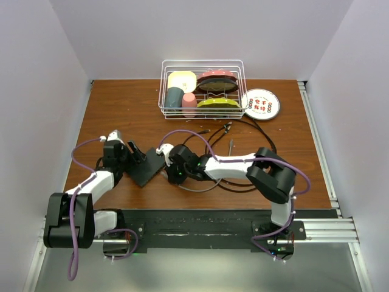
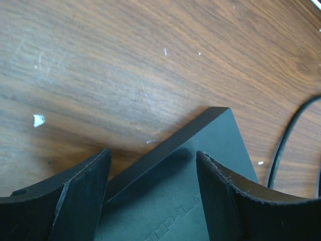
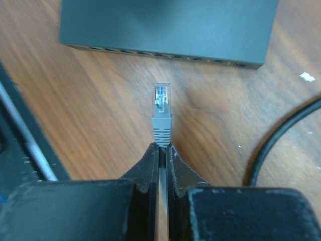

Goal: Insert the plug into the switch port

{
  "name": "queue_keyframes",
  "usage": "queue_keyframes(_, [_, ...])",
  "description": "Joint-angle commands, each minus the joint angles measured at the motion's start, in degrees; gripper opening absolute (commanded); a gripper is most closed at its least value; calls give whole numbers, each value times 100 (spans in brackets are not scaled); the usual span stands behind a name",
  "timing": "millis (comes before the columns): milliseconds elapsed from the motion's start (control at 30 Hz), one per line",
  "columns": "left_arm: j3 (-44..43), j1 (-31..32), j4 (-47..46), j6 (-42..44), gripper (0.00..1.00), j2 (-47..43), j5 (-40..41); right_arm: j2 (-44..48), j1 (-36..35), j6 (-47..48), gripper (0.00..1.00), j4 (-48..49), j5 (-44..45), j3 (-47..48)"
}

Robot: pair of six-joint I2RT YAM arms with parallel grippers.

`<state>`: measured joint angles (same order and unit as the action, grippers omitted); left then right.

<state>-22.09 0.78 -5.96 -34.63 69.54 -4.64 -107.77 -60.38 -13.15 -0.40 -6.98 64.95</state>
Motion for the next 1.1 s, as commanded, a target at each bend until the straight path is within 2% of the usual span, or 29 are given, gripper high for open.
queue_keyframes(0, [301, 19, 7, -219, 73, -116, -397, -420, -26, -100, 0, -125, 162, 492])
queue_keyframes(333, [319, 116, -152, -228, 73, -81, -511, -1018, -26, 84, 0, -469, 399, 1371])
queue_keyframes(667, [12, 116, -177, 114, 74, -107, -37, -544, -26, 444, 0, -838, 514, 923])
queue_keyframes(1067, [-612, 116, -854, 774, 73, 719, -317, -351, -26, 919, 0, -1164, 197, 809])
